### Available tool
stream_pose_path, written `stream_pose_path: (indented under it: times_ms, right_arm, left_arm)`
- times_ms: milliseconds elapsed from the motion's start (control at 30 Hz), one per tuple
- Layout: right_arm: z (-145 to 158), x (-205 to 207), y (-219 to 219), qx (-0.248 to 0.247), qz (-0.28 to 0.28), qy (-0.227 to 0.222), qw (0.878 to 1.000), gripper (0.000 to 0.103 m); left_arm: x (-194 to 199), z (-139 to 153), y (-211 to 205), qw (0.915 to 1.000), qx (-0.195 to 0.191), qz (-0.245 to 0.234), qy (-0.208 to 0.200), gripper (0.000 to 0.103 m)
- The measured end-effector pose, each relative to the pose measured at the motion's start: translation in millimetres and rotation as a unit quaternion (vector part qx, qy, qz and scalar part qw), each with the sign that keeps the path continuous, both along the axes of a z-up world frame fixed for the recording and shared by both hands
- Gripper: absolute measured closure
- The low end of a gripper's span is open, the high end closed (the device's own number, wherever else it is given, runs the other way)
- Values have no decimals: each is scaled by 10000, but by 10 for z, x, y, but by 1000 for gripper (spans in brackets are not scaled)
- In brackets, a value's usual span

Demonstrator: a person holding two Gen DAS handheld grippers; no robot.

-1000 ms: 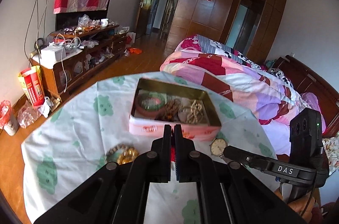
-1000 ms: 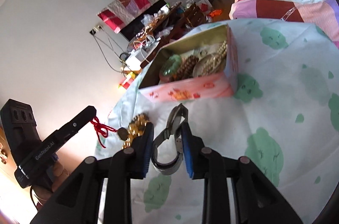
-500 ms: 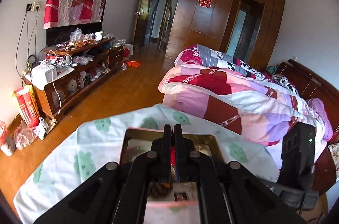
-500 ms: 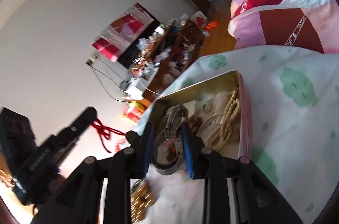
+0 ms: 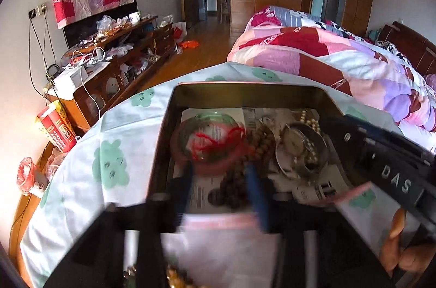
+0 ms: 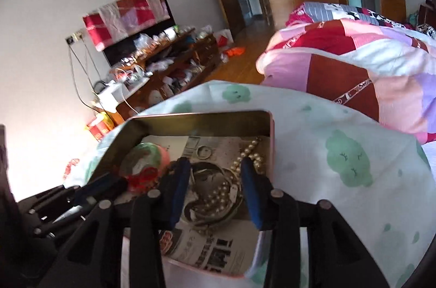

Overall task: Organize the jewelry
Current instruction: 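Grasp the red tassel with the left tool while the right tool carries the watch into the tin, then move both tools back over the gold bead necklace and grey bracelet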

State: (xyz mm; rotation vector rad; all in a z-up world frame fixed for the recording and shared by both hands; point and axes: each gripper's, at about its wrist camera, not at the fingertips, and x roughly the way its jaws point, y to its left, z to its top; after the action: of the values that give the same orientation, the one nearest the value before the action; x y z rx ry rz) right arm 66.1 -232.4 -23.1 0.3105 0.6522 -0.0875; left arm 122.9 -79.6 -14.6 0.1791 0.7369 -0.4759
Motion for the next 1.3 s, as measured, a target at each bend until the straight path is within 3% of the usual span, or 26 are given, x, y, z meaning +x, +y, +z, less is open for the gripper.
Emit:
stream_pose_path:
  times_ms: [33, 233, 400, 467, 667, 933, 1300]
  right_arm:
    - [19, -88, 7, -177, -151, -56, 9997, 60]
    - [116, -392, 101, -532, -402, -447, 9968, 60]
    - [117, -551, 144, -660, -782, -524, 9934, 60]
    - [109, -554, 207, -662, -768, -526, 9935, 60]
    - [140, -704, 443, -840, -535, -680, 9927, 46]
    - [126, -840, 615, -1076, -490, -638, 9909, 33]
    - [87, -893, 681, -1148, -554, -411, 9910, 33]
  left_arm:
    - [-59, 24, 41, 9999, -76, 55, -79, 43]
    - [-319, 158, 230, 9990, -305, 265, -215, 43]
    - [-555, 148, 458, 9976, -243, 578, -285, 43]
    - [-633, 115, 540, 9970, -252, 674, -296, 43]
    - [-827, 43, 782, 9923, -2, 1160, -436, 43]
    - [-973, 66, 997, 9847, 23, 1612, -660, 43]
    - [-1139, 77, 1184, 9819, -199, 1744, -716, 43]
